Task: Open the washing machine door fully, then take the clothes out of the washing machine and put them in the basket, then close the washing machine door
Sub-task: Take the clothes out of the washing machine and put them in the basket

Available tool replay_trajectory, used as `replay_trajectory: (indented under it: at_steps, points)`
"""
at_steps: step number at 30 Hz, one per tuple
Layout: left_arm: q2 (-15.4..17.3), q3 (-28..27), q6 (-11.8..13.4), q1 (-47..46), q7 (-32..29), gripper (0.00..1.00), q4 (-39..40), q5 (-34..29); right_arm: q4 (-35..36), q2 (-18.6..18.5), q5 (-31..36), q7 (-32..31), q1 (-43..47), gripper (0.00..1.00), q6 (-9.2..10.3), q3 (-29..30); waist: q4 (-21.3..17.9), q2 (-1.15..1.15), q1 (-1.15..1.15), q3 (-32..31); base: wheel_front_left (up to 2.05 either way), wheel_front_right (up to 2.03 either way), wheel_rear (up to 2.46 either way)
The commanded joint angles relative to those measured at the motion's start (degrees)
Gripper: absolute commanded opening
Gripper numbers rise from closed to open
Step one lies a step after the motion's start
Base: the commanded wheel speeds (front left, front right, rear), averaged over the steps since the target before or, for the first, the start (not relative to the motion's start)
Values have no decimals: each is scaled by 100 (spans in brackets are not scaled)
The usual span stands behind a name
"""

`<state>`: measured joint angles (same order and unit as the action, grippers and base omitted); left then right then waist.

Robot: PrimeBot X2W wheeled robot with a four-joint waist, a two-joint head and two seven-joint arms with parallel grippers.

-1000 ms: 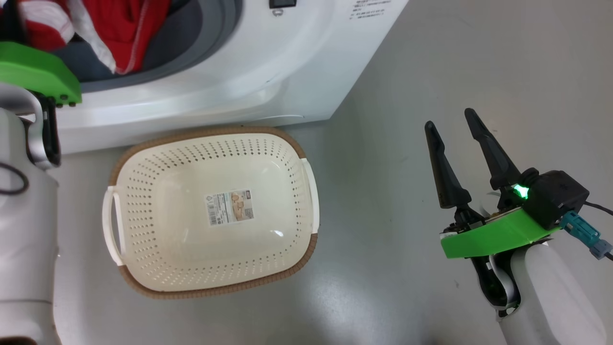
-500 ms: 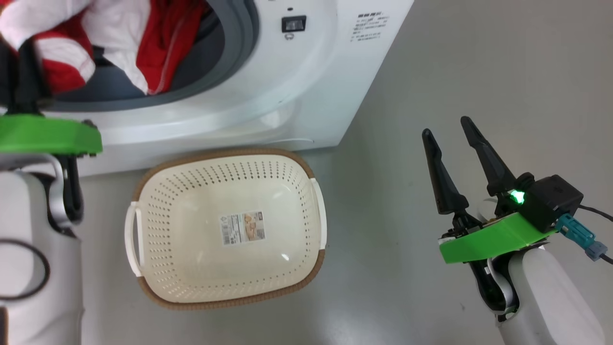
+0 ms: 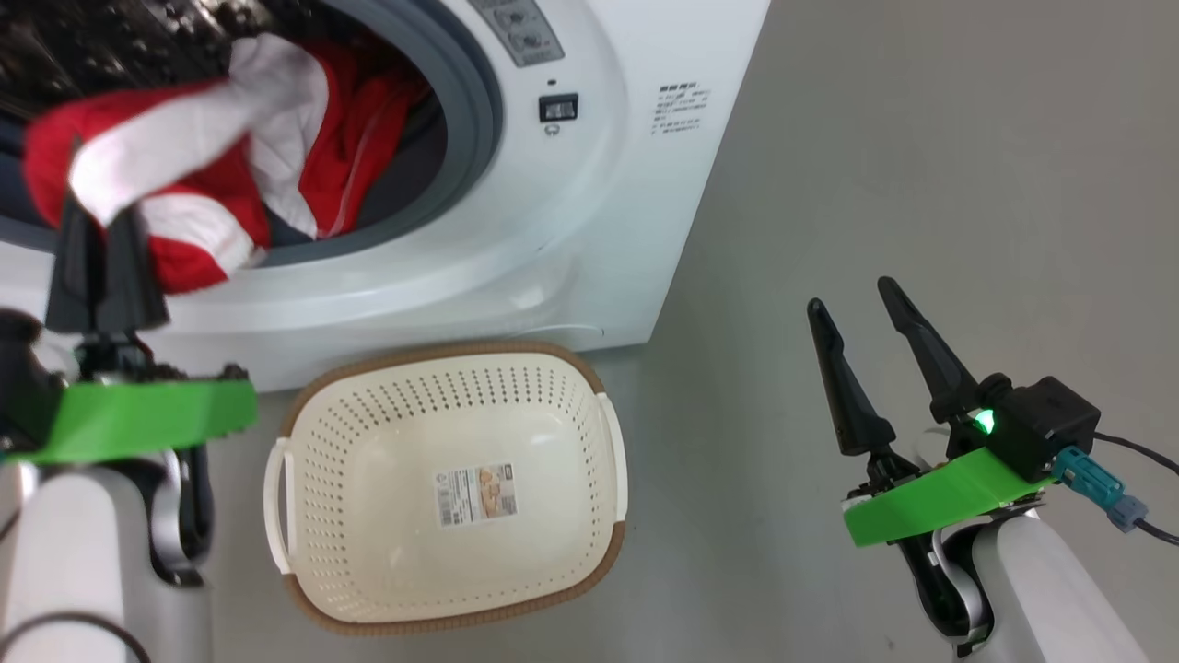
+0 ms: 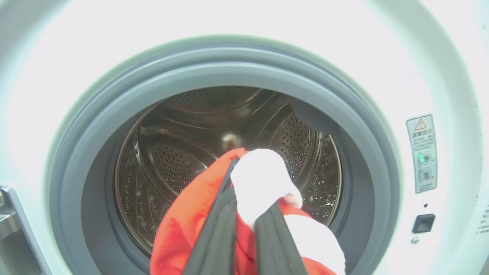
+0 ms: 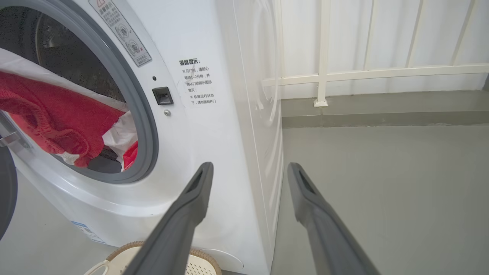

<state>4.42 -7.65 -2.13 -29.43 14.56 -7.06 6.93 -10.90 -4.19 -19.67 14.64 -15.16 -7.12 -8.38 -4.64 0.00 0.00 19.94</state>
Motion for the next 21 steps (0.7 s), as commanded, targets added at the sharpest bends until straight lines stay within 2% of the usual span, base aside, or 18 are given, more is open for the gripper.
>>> replay_trajectory:
  at_steps: [1,14,21]
  points:
    - [119,-165,-42,135,43,0,266,-65,126,2,-27,36,88,100,-36,-117,-20,0,0,-159,0,0,0]
    - [-106,50,-134,973,43,0,1467,-42,185,-18,37,36,181,100,-36,-65,20,0,0,-250,0,0,0]
    - [-148,481,9,1232,43,0,1884,58,233,-38,47,36,131,100,-36,-13,68,0,0,-14,0,0,0]
